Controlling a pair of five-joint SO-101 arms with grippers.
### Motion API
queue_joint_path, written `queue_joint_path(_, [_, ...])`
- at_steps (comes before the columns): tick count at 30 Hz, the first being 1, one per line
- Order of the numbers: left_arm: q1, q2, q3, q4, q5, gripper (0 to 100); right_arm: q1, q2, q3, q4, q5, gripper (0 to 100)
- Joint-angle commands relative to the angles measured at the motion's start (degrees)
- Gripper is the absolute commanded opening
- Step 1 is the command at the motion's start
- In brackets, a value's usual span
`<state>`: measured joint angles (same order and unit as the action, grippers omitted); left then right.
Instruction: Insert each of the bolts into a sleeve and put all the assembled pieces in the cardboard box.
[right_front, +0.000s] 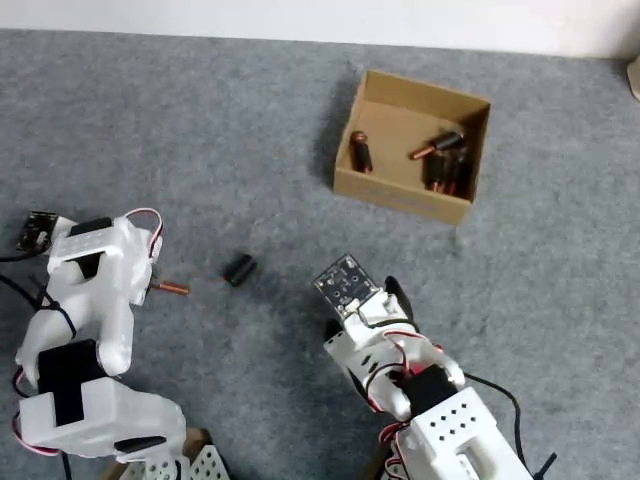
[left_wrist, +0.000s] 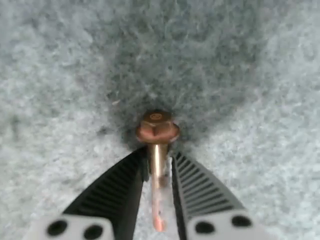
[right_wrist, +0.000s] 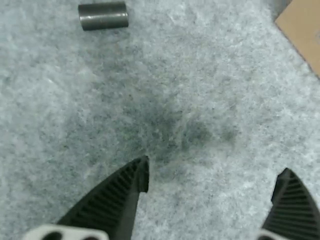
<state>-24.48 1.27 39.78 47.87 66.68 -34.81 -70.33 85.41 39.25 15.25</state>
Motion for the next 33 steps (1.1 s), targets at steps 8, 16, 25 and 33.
queue_joint_path(8, [-1.8,-0.48,1.1,-0.09,0.35,0,-2.86,-0.22,-0.57,-1.45,-2.29,36.0])
queue_joint_path(16, [-1.8,-0.48,1.63,-0.09,0.35,0,-18.95,4.18,-10.68,-6.81,-13.1,36.0])
queue_joint_path(25, [-1.8,-0.48,1.63,-0.09,0.35,0,-17.98,29.49,-27.74,-14.02,-34.73,36.0])
queue_joint_path(33, [-1.89,-0.48,1.63,-0.09,0.35,0,-16.57,57.71,-49.01,-15.78,-55.12,36.0])
